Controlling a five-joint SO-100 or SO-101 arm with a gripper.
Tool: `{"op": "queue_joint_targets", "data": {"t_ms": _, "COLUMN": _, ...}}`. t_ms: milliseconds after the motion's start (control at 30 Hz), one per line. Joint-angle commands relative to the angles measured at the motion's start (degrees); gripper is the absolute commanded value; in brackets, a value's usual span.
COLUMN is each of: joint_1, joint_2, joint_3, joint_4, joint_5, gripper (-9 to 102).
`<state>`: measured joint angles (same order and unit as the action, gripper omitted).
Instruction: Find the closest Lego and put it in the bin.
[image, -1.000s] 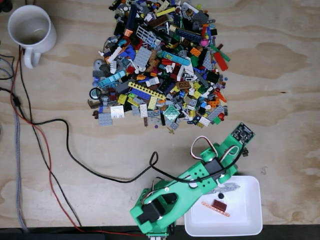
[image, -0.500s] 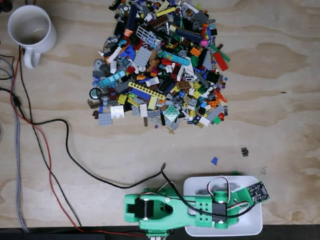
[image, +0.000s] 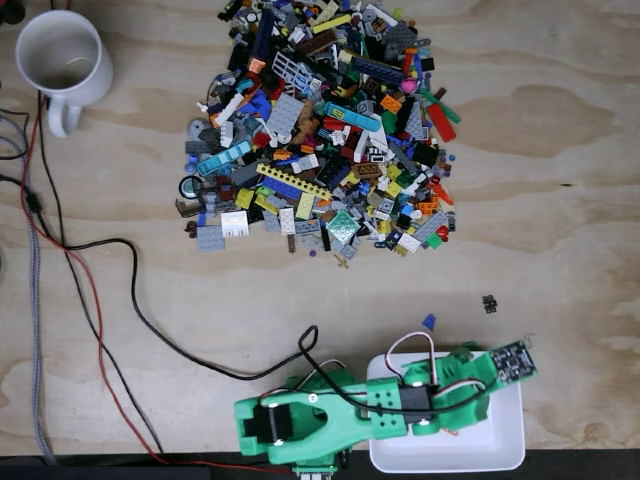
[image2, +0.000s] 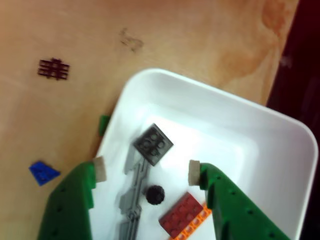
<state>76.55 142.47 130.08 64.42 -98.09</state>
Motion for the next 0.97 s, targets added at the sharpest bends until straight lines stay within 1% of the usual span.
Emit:
{"op": "queue_joint_targets", "data": {"t_ms": 0, "joint_1": -21.4, "joint_2": 7.3, "joint_3": -5.9, "joint_4": -2.9, "joint_5": 8.8, "gripper": 4}}
{"op": "queue_joint_targets", "data": {"t_ms": 33, "joint_1": -26.5, "joint_2": 8.6, "joint_3": -5.8, "joint_4": -3.0, "joint_5": 9.9, "gripper": 0}}
{"op": "queue_joint_targets", "data": {"t_ms": 200, "joint_1": -47.6, "joint_2": 12.8, "joint_3": -2.8, "joint_4": -0.5, "joint_5": 15.6, "gripper": 0}}
{"op": "queue_joint_targets", "data": {"t_ms": 267, "joint_1": -53.8, "joint_2": 16.0, "joint_3": 1.3, "joint_4": -0.4, "joint_5": 16.2, "gripper": 0}}
{"op": "queue_joint_targets", "data": {"t_ms": 400, "joint_1": -64.4, "joint_2": 27.2, "joint_3": 12.9, "joint_4": -2.8, "joint_5": 16.6, "gripper": 0}}
{"op": "queue_joint_targets", "data": {"t_ms": 500, "joint_1": -71.6, "joint_2": 35.5, "joint_3": 20.9, "joint_4": -2.4, "joint_5": 17.7, "gripper": 0}}
{"op": "queue_joint_targets", "data": {"t_ms": 567, "joint_1": -74.9, "joint_2": 38.3, "joint_3": 24.2, "joint_4": -1.9, "joint_5": 17.8, "gripper": 0}}
{"op": "queue_joint_targets", "data": {"t_ms": 733, "joint_1": -79.6, "joint_2": 37.4, "joint_3": 25.9, "joint_4": -2.2, "joint_5": 18.5, "gripper": 0}}
{"op": "queue_joint_targets", "data": {"t_ms": 933, "joint_1": -80.7, "joint_2": 35.1, "joint_3": 25.1, "joint_4": -1.9, "joint_5": 17.9, "gripper": 0}}
